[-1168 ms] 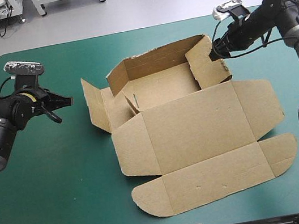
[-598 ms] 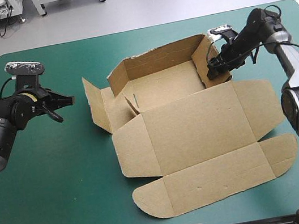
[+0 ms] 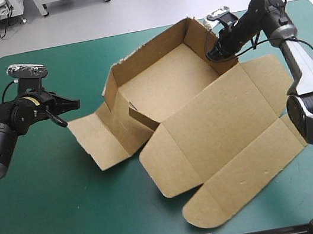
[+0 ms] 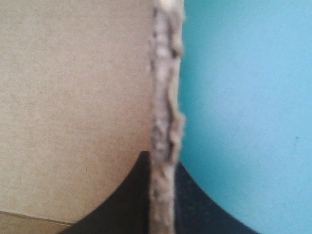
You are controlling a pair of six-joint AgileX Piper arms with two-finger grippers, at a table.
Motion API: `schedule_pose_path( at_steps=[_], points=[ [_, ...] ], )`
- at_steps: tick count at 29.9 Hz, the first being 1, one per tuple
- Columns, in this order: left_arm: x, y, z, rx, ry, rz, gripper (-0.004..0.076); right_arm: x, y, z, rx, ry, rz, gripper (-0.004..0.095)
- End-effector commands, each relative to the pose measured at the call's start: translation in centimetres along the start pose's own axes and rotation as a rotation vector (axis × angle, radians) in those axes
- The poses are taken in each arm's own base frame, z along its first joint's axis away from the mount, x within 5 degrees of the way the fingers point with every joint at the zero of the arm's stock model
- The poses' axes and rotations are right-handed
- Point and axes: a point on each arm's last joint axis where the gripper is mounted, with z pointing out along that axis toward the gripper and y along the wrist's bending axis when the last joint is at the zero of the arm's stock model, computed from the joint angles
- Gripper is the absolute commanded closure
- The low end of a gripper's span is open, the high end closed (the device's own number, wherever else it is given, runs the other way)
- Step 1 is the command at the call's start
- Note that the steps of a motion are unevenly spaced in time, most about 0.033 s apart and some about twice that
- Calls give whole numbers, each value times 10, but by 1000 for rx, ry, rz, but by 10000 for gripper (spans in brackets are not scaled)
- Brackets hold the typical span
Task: Fold the box
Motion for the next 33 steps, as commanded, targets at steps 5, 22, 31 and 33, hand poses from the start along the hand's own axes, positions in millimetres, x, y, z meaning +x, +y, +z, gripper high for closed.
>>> schedule_pose_path(
  at_steps=[5,22,31,33],
  points=[
    [-21,2,-17,-9,-191,-5,710,-17,25,-127,7,-298,7,932],
    [-18,59,-12,51,-257,-236,710,3,6,-212,-16,-547,96,932],
    [-26,32,20,590,-360,-137,710,-2,14,-216,-111,-615,90,932],
    [-30,25,21,722,-436,-99,710,-3,16,-217,-132,-629,92,932]
  ],
)
